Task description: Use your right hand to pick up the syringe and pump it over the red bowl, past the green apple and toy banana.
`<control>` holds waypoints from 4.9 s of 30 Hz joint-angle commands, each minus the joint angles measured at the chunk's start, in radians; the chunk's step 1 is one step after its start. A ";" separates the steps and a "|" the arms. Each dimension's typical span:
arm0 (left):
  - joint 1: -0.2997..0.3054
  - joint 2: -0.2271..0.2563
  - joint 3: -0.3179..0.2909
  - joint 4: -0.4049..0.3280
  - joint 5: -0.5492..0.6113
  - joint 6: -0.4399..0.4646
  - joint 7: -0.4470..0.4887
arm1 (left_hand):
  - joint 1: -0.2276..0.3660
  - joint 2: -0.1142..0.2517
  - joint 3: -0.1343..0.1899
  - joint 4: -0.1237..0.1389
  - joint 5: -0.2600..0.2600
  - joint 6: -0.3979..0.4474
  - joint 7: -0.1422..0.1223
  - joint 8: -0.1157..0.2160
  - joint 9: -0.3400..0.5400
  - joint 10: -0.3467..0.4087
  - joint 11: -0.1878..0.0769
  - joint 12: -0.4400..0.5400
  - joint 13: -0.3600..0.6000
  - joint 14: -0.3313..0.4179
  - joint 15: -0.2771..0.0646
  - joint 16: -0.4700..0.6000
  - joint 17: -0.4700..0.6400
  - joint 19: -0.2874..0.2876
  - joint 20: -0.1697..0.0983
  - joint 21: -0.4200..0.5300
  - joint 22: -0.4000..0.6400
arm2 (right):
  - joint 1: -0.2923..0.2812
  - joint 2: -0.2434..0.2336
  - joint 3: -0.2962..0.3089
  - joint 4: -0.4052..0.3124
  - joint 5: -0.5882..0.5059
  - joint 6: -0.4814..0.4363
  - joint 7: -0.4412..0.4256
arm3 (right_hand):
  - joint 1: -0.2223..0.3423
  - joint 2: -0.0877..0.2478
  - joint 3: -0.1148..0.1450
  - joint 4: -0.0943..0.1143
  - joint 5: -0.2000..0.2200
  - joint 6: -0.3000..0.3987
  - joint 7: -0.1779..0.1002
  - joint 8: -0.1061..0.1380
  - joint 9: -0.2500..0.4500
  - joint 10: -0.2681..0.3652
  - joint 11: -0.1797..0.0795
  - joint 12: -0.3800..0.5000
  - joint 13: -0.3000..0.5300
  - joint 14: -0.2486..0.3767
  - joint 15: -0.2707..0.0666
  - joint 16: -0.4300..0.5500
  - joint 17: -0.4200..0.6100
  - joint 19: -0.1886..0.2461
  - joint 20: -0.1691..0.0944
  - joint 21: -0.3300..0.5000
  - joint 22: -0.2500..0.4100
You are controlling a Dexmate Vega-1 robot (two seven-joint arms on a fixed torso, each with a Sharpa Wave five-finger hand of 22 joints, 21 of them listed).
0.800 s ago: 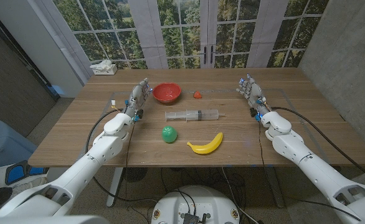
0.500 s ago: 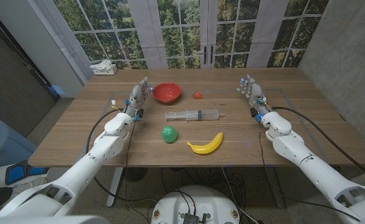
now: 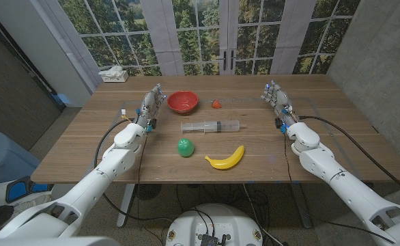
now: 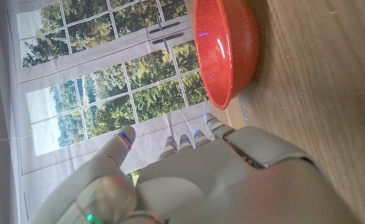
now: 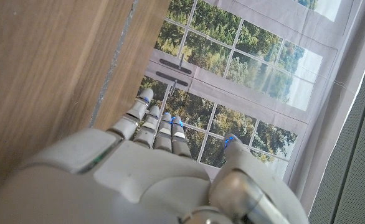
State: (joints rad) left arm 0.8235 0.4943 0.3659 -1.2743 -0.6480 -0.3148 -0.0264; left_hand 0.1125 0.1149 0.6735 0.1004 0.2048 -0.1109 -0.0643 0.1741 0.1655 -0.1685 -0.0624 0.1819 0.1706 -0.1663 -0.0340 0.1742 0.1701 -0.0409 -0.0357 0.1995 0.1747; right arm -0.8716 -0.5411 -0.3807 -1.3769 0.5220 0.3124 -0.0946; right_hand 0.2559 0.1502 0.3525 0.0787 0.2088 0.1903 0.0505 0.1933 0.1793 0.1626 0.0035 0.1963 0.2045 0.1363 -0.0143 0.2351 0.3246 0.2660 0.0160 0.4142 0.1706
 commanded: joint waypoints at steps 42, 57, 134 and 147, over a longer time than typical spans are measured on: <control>-0.018 -0.003 0.006 0.036 0.014 -0.030 -0.026 | 0.010 0.072 0.009 -0.002 0.008 -0.014 0.005 0.004 0.005 -0.019 0.004 0.004 0.003 -0.059 -0.057 0.003 0.001 -0.010 -0.078 0.001 0.002 | -0.077 -0.158 -0.069 -0.412 -0.424 -0.331 -0.241 | 0.058 0.000 0.022 -0.066 -0.017 -0.009 -0.009 -0.003 0.003 0.016 -0.010 0.004 -0.001 0.007 0.007 0.007 -0.007 0.018 0.013 -0.019 0.004; -0.019 -0.008 0.003 0.050 0.008 -0.045 -0.038 | 0.010 0.072 0.009 -0.002 0.009 -0.016 0.006 0.005 0.005 -0.020 0.005 0.004 0.003 -0.061 -0.057 0.003 0.001 -0.011 -0.078 0.001 0.002 | -0.075 -0.190 -0.094 -0.501 -0.503 -0.427 -0.230 | 0.060 0.002 0.023 -0.074 -0.021 -0.009 -0.010 -0.002 0.003 0.019 -0.009 0.005 -0.001 0.001 0.004 0.007 -0.006 0.019 0.011 -0.024 0.005; 0.022 0.006 -0.014 0.012 -0.007 -0.062 -0.039 | -0.002 0.068 0.011 0.011 0.013 -0.014 0.015 0.007 0.005 -0.020 0.012 0.006 0.003 -0.063 -0.051 0.005 0.003 -0.007 -0.094 0.002 0.003 | 0.082 -0.235 -0.370 -0.765 -1.120 -0.887 0.121 | 0.192 -0.002 0.048 -0.229 -0.015 -0.095 -0.025 0.001 0.008 -0.049 -0.034 0.005 0.006 0.296 -0.082 0.186 0.070 0.223 0.001 0.006 0.026; 0.031 0.009 -0.015 -0.008 -0.008 -0.060 -0.035 | -0.003 0.067 0.011 0.010 0.013 -0.012 0.015 0.008 0.005 -0.017 0.012 0.007 0.003 -0.060 -0.051 0.006 0.002 -0.005 -0.090 0.002 0.002 | 0.100 -0.225 -0.426 -0.788 -1.260 -0.950 0.198 | 0.297 -0.026 0.046 -0.261 -0.014 -0.080 -0.022 0.013 0.009 -0.002 -0.041 0.027 0.010 0.475 -0.140 0.366 0.235 0.334 -0.014 0.079 0.044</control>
State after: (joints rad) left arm 0.8464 0.5001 0.3520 -1.2665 -0.6550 -0.3784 -0.0650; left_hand 0.1124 0.1148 0.6819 0.1087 0.2118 -0.1215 -0.0535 0.1778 0.1651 -0.1683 -0.0552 0.1818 0.1701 -0.1662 -0.0340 0.1742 0.1698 -0.0444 -0.0393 0.1992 0.1744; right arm -0.7890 -0.7710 -0.7631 -2.1478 -0.6314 -0.5932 0.0329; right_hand 0.5151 0.1354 0.3976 -0.1727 0.1895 0.0928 0.0236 0.1967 0.1841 0.1451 -0.0358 0.2157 0.2120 0.5832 -0.0529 0.5621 0.5209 0.5723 0.0068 0.4754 0.2073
